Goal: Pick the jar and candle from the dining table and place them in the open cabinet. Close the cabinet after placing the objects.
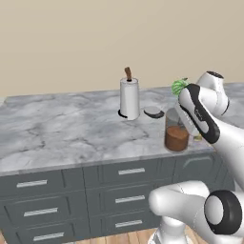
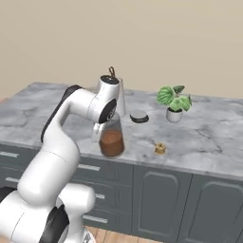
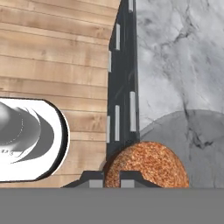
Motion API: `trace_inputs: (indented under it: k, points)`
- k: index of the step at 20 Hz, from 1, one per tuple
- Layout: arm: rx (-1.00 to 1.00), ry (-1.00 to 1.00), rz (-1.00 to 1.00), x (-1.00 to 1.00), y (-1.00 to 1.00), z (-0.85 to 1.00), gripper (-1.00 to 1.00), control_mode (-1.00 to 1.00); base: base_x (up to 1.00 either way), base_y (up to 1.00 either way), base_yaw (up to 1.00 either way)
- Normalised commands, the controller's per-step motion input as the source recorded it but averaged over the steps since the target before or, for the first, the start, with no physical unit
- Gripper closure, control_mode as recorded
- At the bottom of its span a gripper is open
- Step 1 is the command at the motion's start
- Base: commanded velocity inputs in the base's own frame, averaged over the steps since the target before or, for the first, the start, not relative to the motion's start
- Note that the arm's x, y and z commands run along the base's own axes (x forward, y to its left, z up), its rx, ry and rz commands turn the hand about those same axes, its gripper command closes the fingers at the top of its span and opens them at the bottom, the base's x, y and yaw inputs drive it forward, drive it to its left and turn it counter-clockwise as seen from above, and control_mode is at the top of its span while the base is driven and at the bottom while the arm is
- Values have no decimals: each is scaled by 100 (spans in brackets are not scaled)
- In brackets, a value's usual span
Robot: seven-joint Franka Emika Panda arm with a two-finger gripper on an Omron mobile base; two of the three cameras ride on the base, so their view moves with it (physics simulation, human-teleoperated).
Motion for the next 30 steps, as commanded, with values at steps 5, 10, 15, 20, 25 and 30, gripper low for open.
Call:
trace_inputs:
  k: [5, 10, 15, 20, 25, 30]
  points:
    - [0, 0, 0, 0, 0, 0, 100, 100, -45, 12, -8]
    - [0, 0, 0, 0, 0, 0, 100, 100, -11, 14, -34]
    - [0, 0, 0, 0, 0, 0, 100, 100, -3, 23, -47]
    - [0, 0, 0, 0, 0, 0, 100, 100, 0, 26, -52]
    - [0, 0, 0, 0, 0, 0, 100, 100, 0, 27, -58]
    - [0, 0, 0, 0, 0, 0, 100, 100, 0, 34, -65]
